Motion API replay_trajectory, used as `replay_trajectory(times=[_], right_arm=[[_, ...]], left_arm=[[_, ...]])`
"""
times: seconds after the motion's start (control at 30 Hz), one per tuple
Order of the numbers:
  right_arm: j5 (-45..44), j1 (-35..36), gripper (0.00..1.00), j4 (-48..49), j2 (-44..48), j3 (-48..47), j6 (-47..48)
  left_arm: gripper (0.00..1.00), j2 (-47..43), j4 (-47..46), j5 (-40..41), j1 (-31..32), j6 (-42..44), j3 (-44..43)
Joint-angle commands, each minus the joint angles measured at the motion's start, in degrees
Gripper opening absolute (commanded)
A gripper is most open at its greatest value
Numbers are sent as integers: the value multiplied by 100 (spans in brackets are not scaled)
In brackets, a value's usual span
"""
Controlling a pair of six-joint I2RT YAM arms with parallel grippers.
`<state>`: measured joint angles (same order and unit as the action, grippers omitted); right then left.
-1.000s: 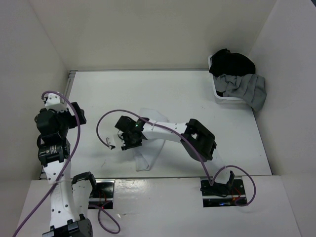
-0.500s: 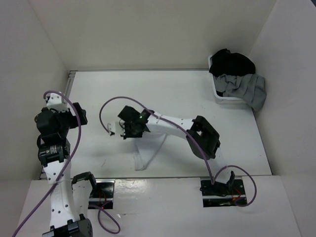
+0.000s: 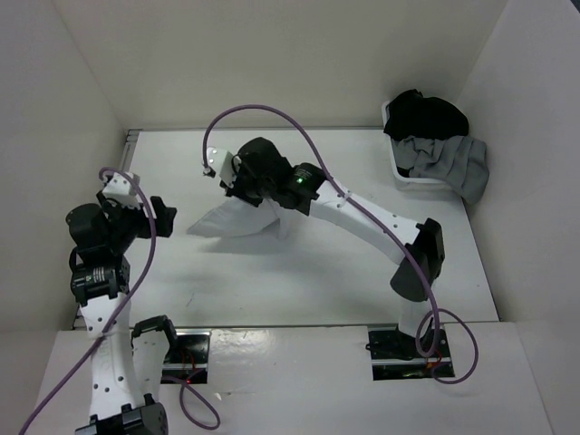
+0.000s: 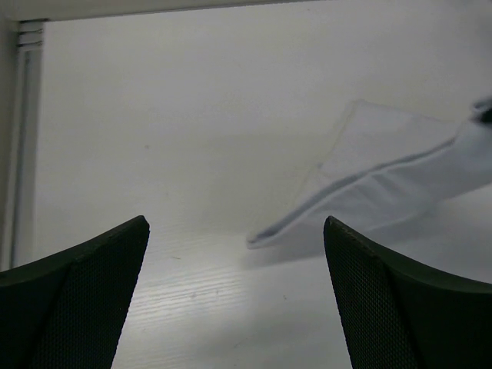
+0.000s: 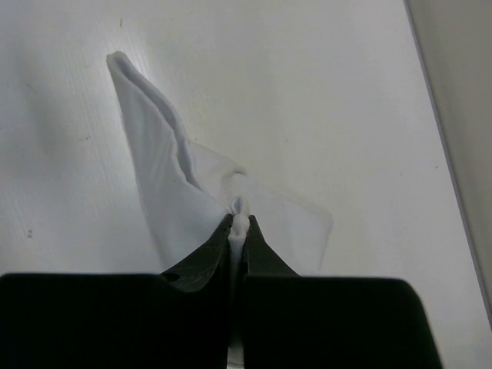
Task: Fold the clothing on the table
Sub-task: Flatten the skirt out
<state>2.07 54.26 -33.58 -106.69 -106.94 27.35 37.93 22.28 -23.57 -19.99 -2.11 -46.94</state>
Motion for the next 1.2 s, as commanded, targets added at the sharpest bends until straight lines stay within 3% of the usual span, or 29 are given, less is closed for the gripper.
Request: replay_trajectory(times=[0.0,0.13,0.23,0.57,0.7,1.17], right_arm=[[-198,50,0,334,298,76,-309],[-198,50,0,335,623,199,-432],[-259,-12,0,388,737,199,-485],[57,-731,0,81,966,-459,-644],[118,-943,0,80,1081,-513,-644],[927,-1014,0,-227,1019,-671,-758]], left_arm=[[100,240,83,-1429,336,938,36],[100,1004,382,-1887,645,2745,167],[100,1400,303,-2133,768,3556,378],[100,2033,204,-3592,821,5481,809],[100,2139,338,-3646,821,5800,870],[100,2666,126,-4233,821,5720,572]])
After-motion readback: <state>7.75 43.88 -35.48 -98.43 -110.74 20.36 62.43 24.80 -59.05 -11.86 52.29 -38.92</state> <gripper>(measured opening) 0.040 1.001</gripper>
